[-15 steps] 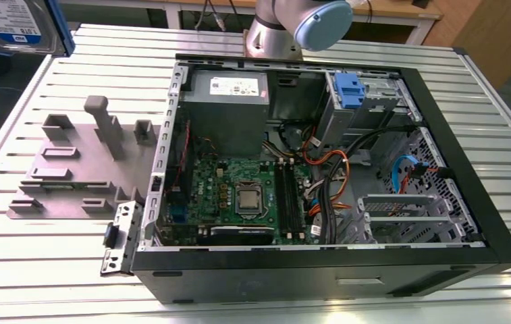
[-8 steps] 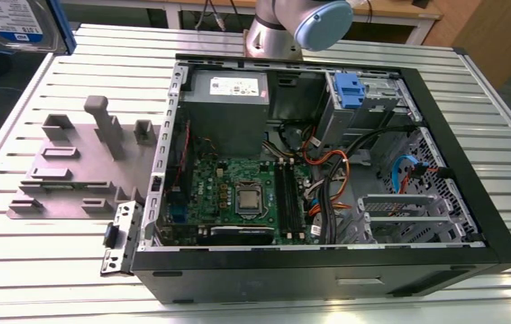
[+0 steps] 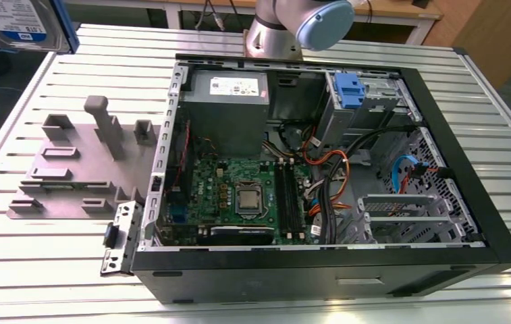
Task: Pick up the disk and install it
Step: 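Pick up the disk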
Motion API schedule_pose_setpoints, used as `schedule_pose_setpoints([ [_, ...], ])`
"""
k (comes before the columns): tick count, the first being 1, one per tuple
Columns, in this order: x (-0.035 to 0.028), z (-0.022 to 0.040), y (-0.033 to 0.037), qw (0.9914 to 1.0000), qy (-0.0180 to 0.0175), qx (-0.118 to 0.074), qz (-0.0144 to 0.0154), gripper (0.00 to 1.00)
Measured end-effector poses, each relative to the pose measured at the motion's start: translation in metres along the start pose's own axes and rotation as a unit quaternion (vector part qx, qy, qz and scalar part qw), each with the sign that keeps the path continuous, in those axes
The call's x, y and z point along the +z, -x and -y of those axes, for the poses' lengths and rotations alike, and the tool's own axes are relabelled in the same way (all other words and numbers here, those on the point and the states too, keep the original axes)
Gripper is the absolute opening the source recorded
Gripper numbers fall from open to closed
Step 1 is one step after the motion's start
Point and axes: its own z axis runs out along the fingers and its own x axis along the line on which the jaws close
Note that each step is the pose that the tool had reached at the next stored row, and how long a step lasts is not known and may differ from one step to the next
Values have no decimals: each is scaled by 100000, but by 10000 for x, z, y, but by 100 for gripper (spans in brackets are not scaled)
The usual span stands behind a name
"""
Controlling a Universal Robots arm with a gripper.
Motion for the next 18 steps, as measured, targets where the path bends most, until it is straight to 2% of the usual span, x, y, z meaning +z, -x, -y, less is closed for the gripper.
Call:
schedule_pose_setpoints([
  [2,1,65,-82,100000,1,0,0,36],
  [13,1,77,-98,100000,2,1,0,36],
  [14,2,113,-142,100000,1,2,-2,36],
  [15,2,114,-144,100000,1,1,0,36],
  [17,3,181,-229,100000,2,2,-1,36],
  [18,3,182,-230,100000,2,1,1,36],
])
